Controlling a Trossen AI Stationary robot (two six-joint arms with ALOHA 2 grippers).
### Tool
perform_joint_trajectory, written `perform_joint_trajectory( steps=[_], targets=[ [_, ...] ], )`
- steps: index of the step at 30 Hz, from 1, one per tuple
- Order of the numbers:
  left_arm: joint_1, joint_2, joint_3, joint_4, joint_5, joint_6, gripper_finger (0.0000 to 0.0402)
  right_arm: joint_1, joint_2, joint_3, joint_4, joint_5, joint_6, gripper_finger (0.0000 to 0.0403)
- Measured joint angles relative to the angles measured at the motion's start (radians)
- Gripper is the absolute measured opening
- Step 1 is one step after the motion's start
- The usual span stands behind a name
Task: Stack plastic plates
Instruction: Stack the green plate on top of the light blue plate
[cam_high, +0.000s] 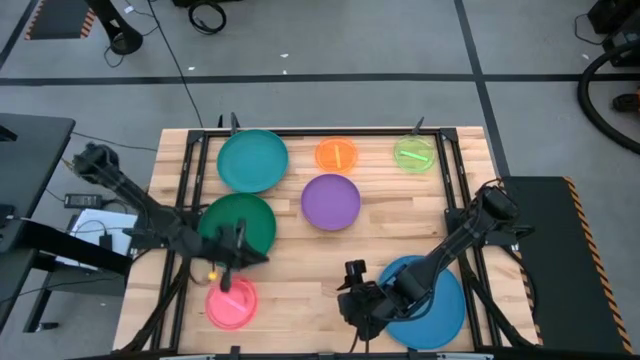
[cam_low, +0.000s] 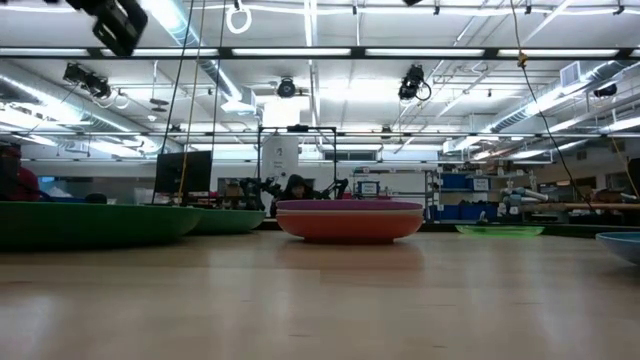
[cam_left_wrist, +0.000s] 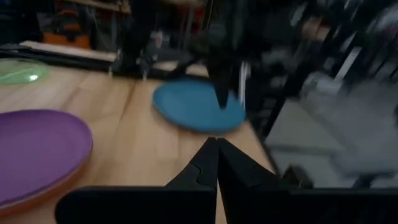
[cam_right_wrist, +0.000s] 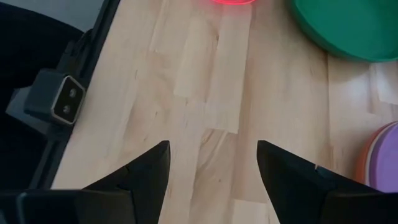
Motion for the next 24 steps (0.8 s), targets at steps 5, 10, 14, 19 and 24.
perform_joint_trajectory(
  steps=[5,10,14,19,24],
  targets=[
    [-0.113,0.182,0.174,-0.317,-0.21,-0.163,0.001,0.027,0.0,0.0,-0.015,0.008,0.034,0.0249],
    [-0.132,0.304,0.233,-0.56,-0.243,-0.425,0.0035,0.038,0.0,0.0,-0.015,0.037,0.03,0.0249],
    [-0.128,0.376,0.233,-0.615,-0.245,-0.52,0.0085,0.035,0.0,0.0,-0.015,0.042,0.029,0.0249],
    [-0.108,0.467,0.234,-0.631,-0.262,-0.499,0.0165,0.023,-0.001,0.0,-0.015,0.046,0.028,0.0249],
    [-0.057,0.559,0.234,-0.664,-0.269,-0.542,0.0208,0.013,-0.001,0.0,-0.014,0.056,0.028,0.0249]
  ],
)
